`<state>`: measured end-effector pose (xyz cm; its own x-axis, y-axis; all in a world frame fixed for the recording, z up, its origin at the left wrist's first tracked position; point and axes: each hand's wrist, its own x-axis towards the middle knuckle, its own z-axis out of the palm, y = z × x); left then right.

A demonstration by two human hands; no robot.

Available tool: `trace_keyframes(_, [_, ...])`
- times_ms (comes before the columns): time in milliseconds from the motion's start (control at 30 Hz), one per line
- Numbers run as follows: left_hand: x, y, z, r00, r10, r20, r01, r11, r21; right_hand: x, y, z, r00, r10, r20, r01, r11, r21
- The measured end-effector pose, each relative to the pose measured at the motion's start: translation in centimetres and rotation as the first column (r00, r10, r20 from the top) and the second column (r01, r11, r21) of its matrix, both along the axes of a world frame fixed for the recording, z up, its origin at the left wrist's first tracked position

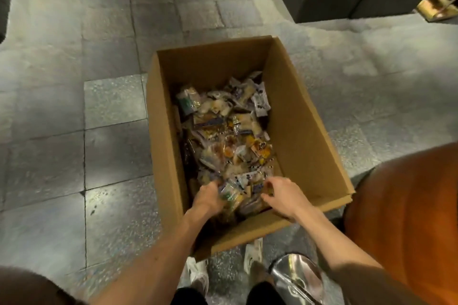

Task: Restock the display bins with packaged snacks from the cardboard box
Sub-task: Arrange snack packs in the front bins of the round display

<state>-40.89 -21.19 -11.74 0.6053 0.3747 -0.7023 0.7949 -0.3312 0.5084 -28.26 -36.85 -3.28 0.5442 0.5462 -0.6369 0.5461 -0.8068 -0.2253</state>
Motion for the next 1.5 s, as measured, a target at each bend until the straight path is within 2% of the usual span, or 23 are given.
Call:
trace_keyframes(167, [2.9, -0.6, -4.8, 0.983, -0.096, -0.155, 0.095, 0.995, -0.011, 5.6, 1.5, -7.6, 0.983, 0.124, -0.137, -0.150, 0.968, -0.203])
trace_keyframes(333, [3.8, -1.9, -8.3, 0.904, -0.257, -0.341, 0.291, 0.956, 0.050, 8.2, 2.3, -14.5, 0.916, 0.271, -0.295, -0.349, 0.901, -0.258])
trace_keyframes(433, [4.2, -2.0, -9.4, 0.899, -0.252, -0.358, 0.305, 0.947, 0.100, 8.2, 2.8, -16.8, 0.881, 0.330, -0.339, -0.422, 0.873, -0.246])
trace_keyframes(600, [4.4, -1.4, -9.8, 0.866, -0.293, -0.405, 0.343, 0.938, 0.056, 7.2, 2.7, -18.9, 0.836, 0.462, -0.297, -0.531, 0.818, -0.220])
trace_keyframes(767, [3.5, -1.6, -9.0, 0.776, -0.469, -0.421, 0.538, 0.841, 0.055, 7.8, 3.7, -19.7, 0.733, 0.664, -0.147, -0.679, 0.703, -0.212])
trace_keyframes(867, [2.9, -2.0, -8.5, 0.727, -0.546, -0.416, 0.616, 0.787, 0.045, 7.6, 3.9, -20.1, 0.675, 0.713, -0.190, -0.738, 0.652, -0.173])
trace_keyframes(933, [2.6, -2.1, -8.3, 0.727, -0.560, -0.397, 0.627, 0.777, 0.051, 7.3, 3.9, -20.1, 0.669, 0.699, -0.252, -0.741, 0.652, -0.157])
trace_keyframes(1033, [2.4, -1.7, -8.0, 0.785, -0.522, -0.334, 0.575, 0.814, 0.080, 7.5, 4.0, -19.4, 0.704, 0.654, -0.277, -0.705, 0.691, -0.160])
trace_keyframes(1167, [2.9, -0.3, -7.0, 0.903, -0.354, -0.243, 0.385, 0.919, 0.090, 8.6, 4.4, -17.9, 0.781, 0.548, -0.300, -0.607, 0.779, -0.156])
trace_keyframes(1267, [3.2, 1.1, -6.1, 0.944, -0.260, -0.204, 0.283, 0.955, 0.090, 9.1, 4.0, -17.0, 0.818, 0.469, -0.333, -0.539, 0.827, -0.159])
trace_keyframes(1367, [3.6, 2.3, -5.0, 0.973, -0.179, -0.145, 0.193, 0.977, 0.090, 9.7, 3.4, -15.9, 0.876, 0.289, -0.387, -0.372, 0.915, -0.158])
trace_keyframes(1500, [4.3, 3.6, -3.6, 0.998, 0.037, -0.059, -0.040, 0.997, -0.064, 10.7, 2.5, -14.3, 0.885, 0.064, -0.460, -0.185, 0.957, -0.223])
